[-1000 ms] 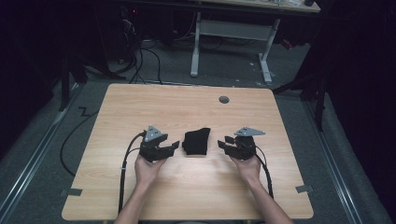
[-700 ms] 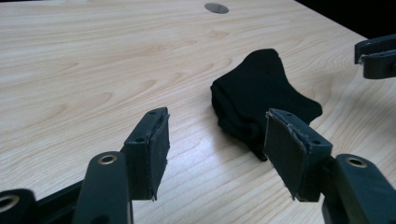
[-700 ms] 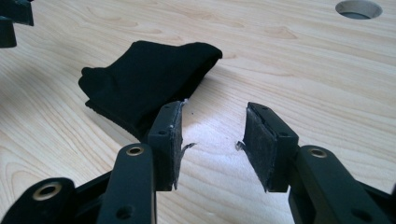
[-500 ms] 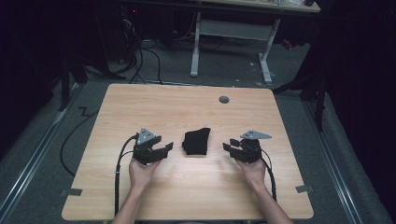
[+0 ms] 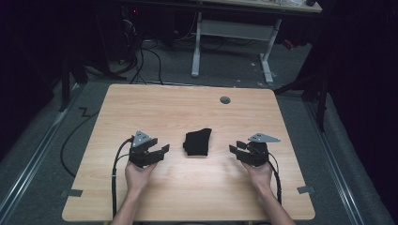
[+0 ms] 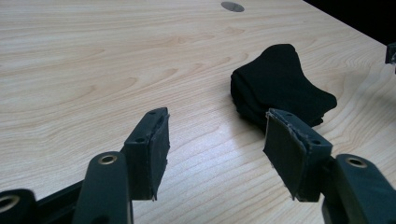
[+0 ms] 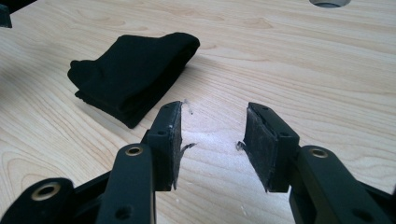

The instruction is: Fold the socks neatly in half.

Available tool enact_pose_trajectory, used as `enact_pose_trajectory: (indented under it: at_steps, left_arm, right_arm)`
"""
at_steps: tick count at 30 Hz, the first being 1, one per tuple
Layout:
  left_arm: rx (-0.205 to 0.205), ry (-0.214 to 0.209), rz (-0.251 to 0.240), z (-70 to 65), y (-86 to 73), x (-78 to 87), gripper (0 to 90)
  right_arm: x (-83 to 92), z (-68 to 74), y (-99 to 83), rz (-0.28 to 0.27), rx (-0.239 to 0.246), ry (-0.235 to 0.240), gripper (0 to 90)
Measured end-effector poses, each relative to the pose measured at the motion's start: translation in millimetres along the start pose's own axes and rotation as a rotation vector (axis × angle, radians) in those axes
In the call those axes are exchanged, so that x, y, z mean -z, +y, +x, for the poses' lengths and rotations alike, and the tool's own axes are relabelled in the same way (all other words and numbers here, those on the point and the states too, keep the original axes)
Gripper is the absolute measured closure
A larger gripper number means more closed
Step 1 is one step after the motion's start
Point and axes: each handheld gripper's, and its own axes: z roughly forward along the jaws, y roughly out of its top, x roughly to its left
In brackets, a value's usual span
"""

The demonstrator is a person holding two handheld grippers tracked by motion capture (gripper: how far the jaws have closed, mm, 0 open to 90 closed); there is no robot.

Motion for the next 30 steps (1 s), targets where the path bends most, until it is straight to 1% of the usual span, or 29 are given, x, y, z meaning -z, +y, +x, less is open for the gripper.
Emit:
enact_pose_trajectory:
  at_steps: [5,14,15,18,20,21,22,28,30]
  left_arm:
    - [0.019,0.008,-0.002,4.1,-3.6,3.4,40.6]
    - [0.029,0.027,-0.001,9.7,-9.5,9.3,40.7]
    - [0.028,0.029,0.000,9.9,-9.5,9.8,40.7]
    - [0.021,0.038,0.000,10.7,-9.8,11.9,40.7]
    - [0.019,0.049,-0.001,12.1,-10.9,13.1,40.7]
    - [0.029,0.053,-0.005,14.1,-12.9,14.1,40.7]
    - [0.032,0.055,-0.004,15.3,-14.0,14.6,40.7]
    - [0.065,0.077,0.007,23.0,-27.1,19.0,40.7]
    - [0.068,0.085,0.017,25.0,-30.2,19.3,40.8]
  right_arm:
    - [4.1,-2.8,-3.9,-0.001,-0.012,-0.004,56.6]
    - [11.1,-6.1,-7.0,-0.011,-0.022,-0.011,56.4]
    - [11.8,-7.0,-7.5,-0.012,-0.019,-0.011,56.4]
    - [15.2,-7.8,-9.7,-0.011,-0.033,-0.015,56.3]
    - [16.7,-9.0,-12.4,-0.015,-0.031,-0.019,56.3]
    - [17.1,-9.1,-13.6,-0.015,-0.038,-0.021,56.2]
    - [17.2,-10.9,-16.0,-0.015,-0.034,-0.025,55.9]
    - [19.9,-15.3,-23.4,-0.003,-0.045,-0.038,55.8]
    - [21.2,-17.1,-25.1,-0.003,-0.049,-0.043,55.7]
